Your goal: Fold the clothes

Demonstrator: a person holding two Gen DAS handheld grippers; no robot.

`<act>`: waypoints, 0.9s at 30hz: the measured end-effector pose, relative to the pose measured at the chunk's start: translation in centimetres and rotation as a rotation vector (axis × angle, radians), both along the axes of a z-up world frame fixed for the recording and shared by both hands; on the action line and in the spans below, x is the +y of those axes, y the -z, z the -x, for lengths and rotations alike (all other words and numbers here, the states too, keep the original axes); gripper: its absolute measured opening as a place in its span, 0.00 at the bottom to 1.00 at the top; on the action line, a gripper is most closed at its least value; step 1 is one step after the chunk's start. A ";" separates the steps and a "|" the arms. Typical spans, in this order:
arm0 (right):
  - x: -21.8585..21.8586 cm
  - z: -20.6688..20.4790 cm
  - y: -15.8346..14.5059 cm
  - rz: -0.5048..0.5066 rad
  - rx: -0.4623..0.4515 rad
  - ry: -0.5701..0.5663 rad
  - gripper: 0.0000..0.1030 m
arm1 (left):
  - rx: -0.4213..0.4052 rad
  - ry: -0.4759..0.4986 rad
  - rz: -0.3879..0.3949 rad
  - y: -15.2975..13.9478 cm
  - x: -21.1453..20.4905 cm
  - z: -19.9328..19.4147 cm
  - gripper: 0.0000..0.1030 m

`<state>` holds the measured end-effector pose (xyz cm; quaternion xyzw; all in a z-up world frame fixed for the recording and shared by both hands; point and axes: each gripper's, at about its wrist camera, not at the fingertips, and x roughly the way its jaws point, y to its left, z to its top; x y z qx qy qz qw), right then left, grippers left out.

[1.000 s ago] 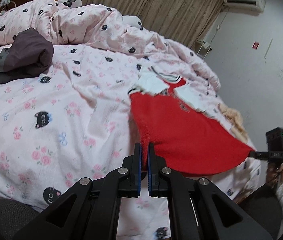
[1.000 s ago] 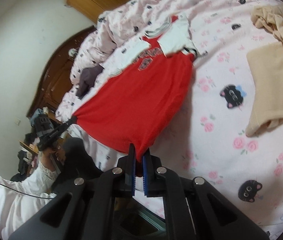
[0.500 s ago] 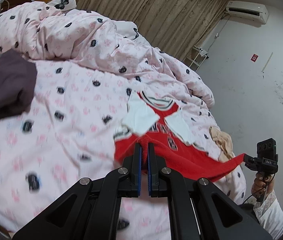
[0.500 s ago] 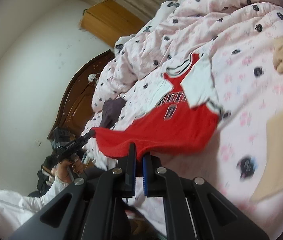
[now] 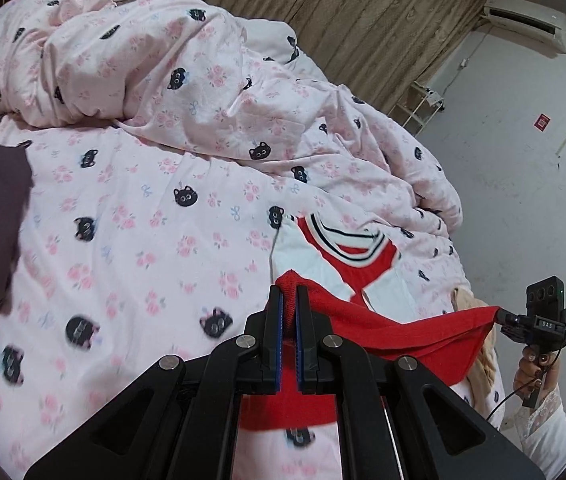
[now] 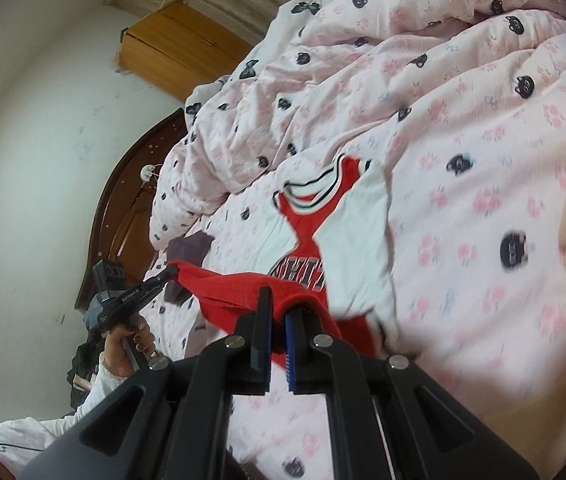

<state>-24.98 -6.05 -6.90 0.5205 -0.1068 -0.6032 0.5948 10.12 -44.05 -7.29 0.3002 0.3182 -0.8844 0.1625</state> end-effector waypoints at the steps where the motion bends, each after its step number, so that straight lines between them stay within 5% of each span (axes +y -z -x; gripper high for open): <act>1: -0.5 0.6 0.1 -0.003 -0.001 0.001 0.06 | -0.003 -0.001 -0.003 0.2 -0.4 0.5 0.04; 22: -9.0 9.0 5.3 -0.141 -0.031 0.040 0.06 | -0.063 -0.049 -0.081 6.2 -7.5 7.5 0.04; 27: -10.3 10.7 6.3 -0.169 -0.074 0.062 0.06 | -0.113 -0.092 -0.219 8.9 -9.9 8.7 0.04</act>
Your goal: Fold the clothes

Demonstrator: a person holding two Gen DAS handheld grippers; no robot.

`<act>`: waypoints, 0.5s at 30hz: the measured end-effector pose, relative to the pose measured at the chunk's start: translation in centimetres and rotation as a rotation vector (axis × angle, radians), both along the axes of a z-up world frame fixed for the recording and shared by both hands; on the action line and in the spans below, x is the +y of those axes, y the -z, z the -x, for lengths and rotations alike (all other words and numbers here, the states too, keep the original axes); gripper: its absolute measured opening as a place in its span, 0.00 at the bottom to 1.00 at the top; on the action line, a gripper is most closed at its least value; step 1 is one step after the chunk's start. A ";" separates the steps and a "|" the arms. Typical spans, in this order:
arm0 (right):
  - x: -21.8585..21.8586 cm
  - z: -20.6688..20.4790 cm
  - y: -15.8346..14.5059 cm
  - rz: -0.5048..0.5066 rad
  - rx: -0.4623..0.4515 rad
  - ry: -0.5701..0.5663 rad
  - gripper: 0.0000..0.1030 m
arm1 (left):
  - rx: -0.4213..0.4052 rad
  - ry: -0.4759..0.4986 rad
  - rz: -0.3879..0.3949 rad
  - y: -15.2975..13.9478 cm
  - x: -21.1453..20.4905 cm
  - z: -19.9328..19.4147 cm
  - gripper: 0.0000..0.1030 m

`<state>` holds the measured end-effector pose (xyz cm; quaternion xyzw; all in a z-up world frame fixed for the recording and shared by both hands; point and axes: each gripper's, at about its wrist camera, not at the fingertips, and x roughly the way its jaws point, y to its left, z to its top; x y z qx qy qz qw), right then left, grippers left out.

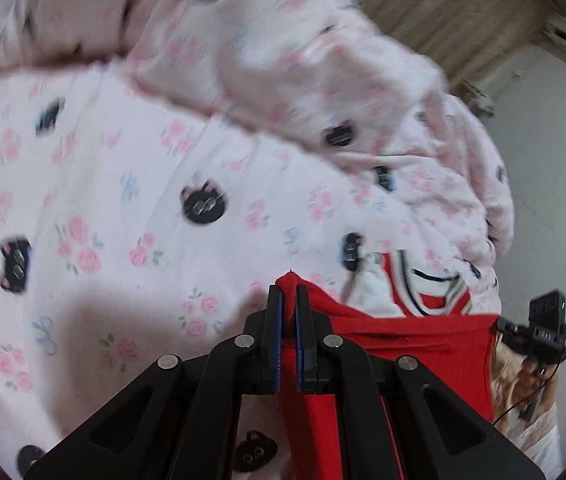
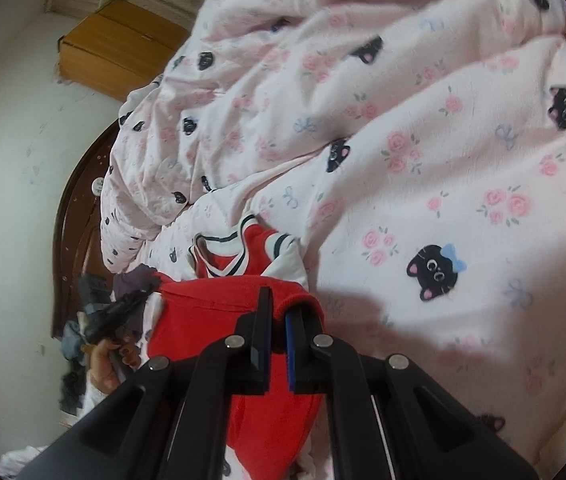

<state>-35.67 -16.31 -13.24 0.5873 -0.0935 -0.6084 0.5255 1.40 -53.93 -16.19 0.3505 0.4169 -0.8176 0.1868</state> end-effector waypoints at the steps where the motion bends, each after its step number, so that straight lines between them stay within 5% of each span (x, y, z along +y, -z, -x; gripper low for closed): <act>1: -0.3 0.3 0.2 -0.007 -0.013 0.007 0.08 | 0.007 -0.018 -0.031 0.4 -0.5 -0.1 0.04; 5: -1.4 1.7 1.1 -0.035 -0.065 0.034 0.09 | 0.053 -0.096 -0.134 1.1 -2.5 -0.6 0.07; 11: -2.8 3.5 2.1 -0.071 -0.130 0.080 0.11 | 0.073 -0.151 -0.100 -0.1 -4.9 -0.4 0.07; 14: -2.6 4.1 2.1 -0.074 -0.140 0.119 0.36 | 0.065 -0.163 -0.069 -0.7 -5.3 -0.5 0.07; 15: -2.1 4.4 1.9 -0.065 -0.140 0.148 0.56 | 0.063 -0.160 -0.056 -0.9 -5.3 -0.5 0.07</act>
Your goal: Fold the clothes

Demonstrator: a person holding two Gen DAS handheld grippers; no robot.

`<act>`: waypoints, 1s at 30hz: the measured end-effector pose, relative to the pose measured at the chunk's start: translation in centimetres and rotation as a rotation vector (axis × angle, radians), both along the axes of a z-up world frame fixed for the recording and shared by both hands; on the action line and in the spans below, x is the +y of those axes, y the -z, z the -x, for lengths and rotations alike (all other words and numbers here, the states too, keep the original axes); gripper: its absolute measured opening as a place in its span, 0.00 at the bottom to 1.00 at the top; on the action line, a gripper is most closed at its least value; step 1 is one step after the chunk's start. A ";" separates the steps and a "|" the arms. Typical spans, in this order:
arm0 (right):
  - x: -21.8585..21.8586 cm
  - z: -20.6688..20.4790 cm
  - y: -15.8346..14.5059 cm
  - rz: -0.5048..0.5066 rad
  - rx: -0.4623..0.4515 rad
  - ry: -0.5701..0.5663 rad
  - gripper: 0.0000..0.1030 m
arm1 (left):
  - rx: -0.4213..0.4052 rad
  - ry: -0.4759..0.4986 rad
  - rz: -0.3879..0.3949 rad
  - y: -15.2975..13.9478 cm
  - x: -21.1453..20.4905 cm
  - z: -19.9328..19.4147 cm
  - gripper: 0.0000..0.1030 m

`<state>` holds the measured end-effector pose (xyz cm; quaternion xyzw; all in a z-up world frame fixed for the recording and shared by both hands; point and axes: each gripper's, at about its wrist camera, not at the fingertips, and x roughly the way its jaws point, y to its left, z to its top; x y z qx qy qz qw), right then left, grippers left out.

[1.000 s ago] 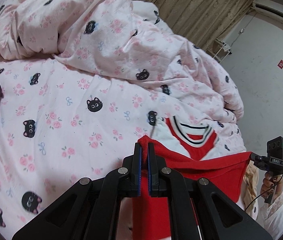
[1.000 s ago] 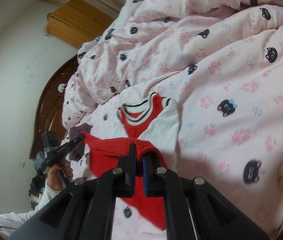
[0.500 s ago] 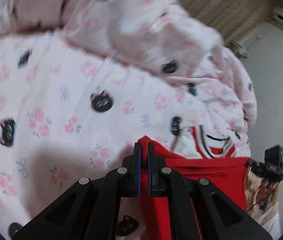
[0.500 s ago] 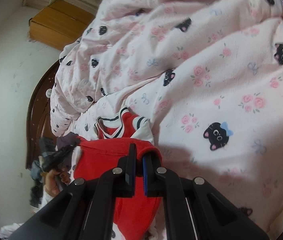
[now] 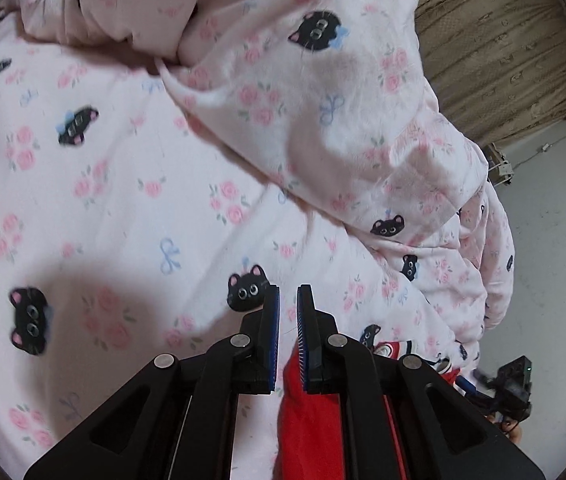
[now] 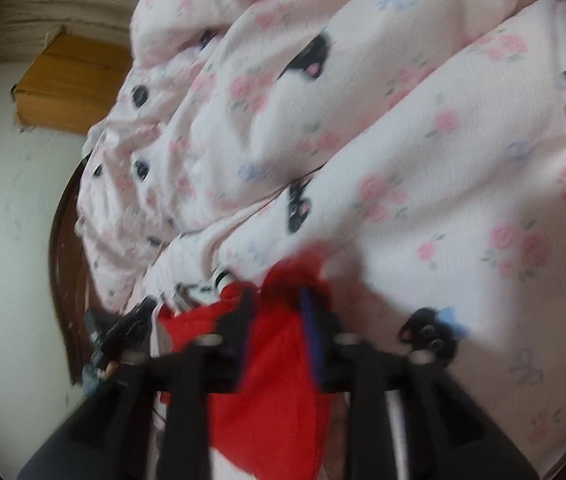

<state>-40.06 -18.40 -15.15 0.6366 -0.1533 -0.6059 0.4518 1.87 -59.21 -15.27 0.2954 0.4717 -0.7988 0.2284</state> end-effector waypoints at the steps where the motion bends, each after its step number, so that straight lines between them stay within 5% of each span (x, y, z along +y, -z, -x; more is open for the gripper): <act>1: 0.5 0.3 -0.2 0.007 0.002 0.030 0.62 | -0.002 0.011 0.014 -0.2 0.3 0.1 0.07; 7: 1.0 -0.3 -2.3 -0.005 0.126 0.011 0.62 | 0.016 0.134 0.084 -1.7 3.6 0.6 0.07; 12: -4.3 -7.4 -6.2 -0.134 0.528 -0.330 0.62 | -0.003 0.236 0.149 -2.5 9.2 -0.4 0.07; 16: -8.3 -13.5 -6.9 -0.176 0.730 -0.579 0.56 | -0.037 0.303 0.189 -2.3 13.3 -1.1 0.07; 24: -12.1 -16.9 -5.1 -0.259 0.830 -0.784 0.54 | -0.121 0.368 0.284 -0.7 16.2 -0.3 0.07; 30: -14.6 -18.4 -3.6 -0.333 0.882 -0.918 0.53 | -0.136 0.394 0.272 0.3 16.0 0.0 0.07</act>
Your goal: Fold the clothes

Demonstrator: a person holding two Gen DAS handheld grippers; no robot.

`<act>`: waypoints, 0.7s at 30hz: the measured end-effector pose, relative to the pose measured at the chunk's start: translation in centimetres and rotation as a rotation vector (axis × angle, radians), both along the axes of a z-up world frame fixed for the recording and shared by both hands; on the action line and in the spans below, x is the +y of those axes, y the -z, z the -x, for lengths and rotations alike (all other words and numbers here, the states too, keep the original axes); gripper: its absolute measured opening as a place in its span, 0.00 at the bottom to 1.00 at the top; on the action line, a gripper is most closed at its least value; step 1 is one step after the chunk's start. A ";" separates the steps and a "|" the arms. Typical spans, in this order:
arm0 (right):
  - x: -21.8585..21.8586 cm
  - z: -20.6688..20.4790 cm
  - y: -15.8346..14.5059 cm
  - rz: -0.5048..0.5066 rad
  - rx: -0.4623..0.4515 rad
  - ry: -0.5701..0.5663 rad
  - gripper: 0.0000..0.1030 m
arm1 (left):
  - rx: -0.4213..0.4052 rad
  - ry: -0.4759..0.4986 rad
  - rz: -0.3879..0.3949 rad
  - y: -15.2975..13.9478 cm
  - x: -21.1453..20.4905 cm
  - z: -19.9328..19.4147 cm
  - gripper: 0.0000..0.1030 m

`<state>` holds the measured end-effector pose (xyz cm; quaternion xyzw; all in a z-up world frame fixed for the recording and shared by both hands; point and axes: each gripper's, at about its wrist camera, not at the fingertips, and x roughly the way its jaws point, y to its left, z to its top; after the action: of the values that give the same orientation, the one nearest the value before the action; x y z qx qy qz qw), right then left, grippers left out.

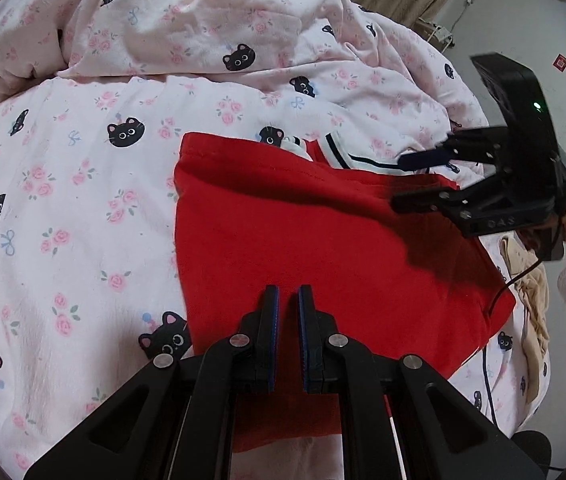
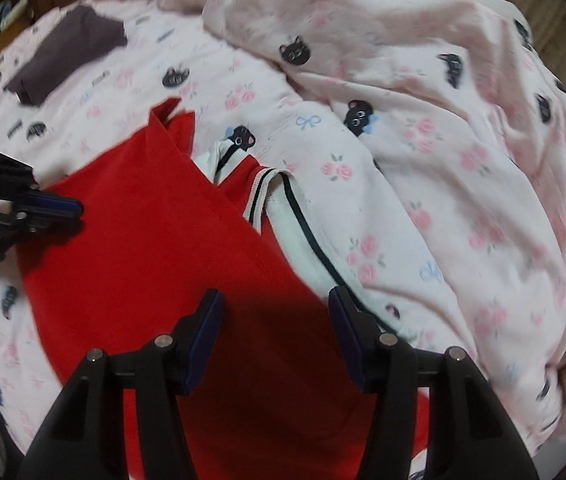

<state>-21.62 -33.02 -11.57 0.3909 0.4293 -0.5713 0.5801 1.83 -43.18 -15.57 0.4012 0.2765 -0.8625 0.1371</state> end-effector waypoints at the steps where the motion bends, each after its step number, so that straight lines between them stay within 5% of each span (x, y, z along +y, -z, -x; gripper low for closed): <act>1: -0.4 -0.3 0.3 -0.016 0.012 -0.017 0.52 | -0.001 -0.001 -0.002 0.1 0.0 0.0 0.07; 8: -3.4 -2.1 2.1 -0.128 0.098 -0.140 0.25 | -0.006 -0.001 -0.005 0.3 -0.1 0.4 0.07; 10: -3.5 -2.3 2.1 -0.148 0.103 -0.157 0.01 | -0.005 -0.007 -0.018 0.4 -0.2 0.4 0.07; 21: -3.0 -1.7 -0.4 -0.150 0.123 -0.164 0.02 | 0.003 -0.034 -0.042 0.3 -0.9 0.0 0.07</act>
<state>-19.93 -36.06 -11.19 0.3609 0.5361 -0.5111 0.5667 1.86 -44.10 -15.89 0.3980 0.3014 -0.8546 0.1430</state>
